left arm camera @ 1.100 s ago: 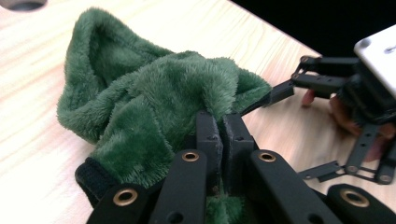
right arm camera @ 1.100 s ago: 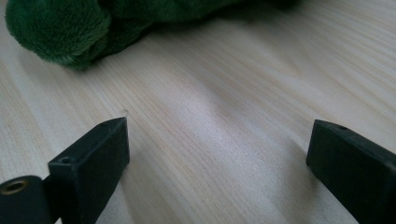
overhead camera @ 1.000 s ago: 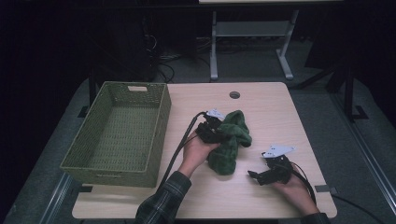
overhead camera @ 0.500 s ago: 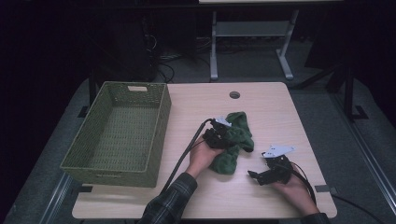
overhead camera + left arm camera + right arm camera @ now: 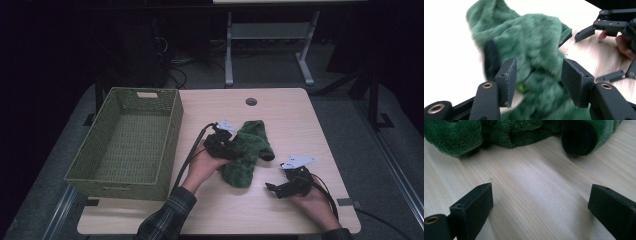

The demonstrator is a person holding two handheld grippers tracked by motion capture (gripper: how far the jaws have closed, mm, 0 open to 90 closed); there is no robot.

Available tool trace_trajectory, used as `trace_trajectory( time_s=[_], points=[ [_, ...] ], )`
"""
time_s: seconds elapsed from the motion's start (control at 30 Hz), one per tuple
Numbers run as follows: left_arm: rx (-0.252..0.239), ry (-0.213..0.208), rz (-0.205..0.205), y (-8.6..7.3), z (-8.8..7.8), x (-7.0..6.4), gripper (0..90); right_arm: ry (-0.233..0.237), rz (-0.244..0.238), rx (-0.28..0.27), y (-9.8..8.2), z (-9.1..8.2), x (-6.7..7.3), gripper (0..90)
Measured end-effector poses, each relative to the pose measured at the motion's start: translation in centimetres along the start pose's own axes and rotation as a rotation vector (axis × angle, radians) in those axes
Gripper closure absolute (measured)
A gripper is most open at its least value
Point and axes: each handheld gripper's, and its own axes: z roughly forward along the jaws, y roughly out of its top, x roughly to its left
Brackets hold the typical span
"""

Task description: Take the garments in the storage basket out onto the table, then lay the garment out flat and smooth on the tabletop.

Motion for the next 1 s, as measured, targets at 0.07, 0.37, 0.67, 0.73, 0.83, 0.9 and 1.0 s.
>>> trace_trajectory(
  time_s=[0.07, 0.37, 0.67, 0.73, 0.83, 0.9, 1.0],
  points=[
    [-0.005, 0.012, -0.014, -0.7, -0.7, 0.5, 44.0, -0.001, 0.002, 0.0, 0.0, 0.0, 0.0, 5.7],
    [-0.055, 0.068, -0.03, -3.4, -3.4, 1.9, 38.1, -0.001, 0.001, -0.001, 0.0, 0.0, 0.0, 5.7],
    [-0.029, 0.141, -0.047, -4.8, -2.8, 2.8, 39.1, -0.015, 0.003, -0.013, 0.2, -1.0, 0.1, 9.8],
    [-0.016, 0.155, -0.046, -5.1, -2.5, 3.1, 39.5, 0.001, 0.002, -0.034, 0.5, -1.6, 0.2, 12.1],
    [-0.018, 0.145, -0.066, -5.5, -2.2, 3.4, 41.1, 0.027, 0.001, -0.039, 1.2, -2.1, 0.5, 13.7],
    [-0.004, 0.145, -0.066, -5.7, -1.9, 3.6, 42.2, 0.044, 0.002, -0.038, 1.8, -2.2, 1.0, 14.1],
    [0.004, 0.136, -0.073, -5.9, -1.6, 3.8, 44.1, 0.062, -0.019, -0.034, 3.0, -2.2, 1.7, 14.3]
  ],
)
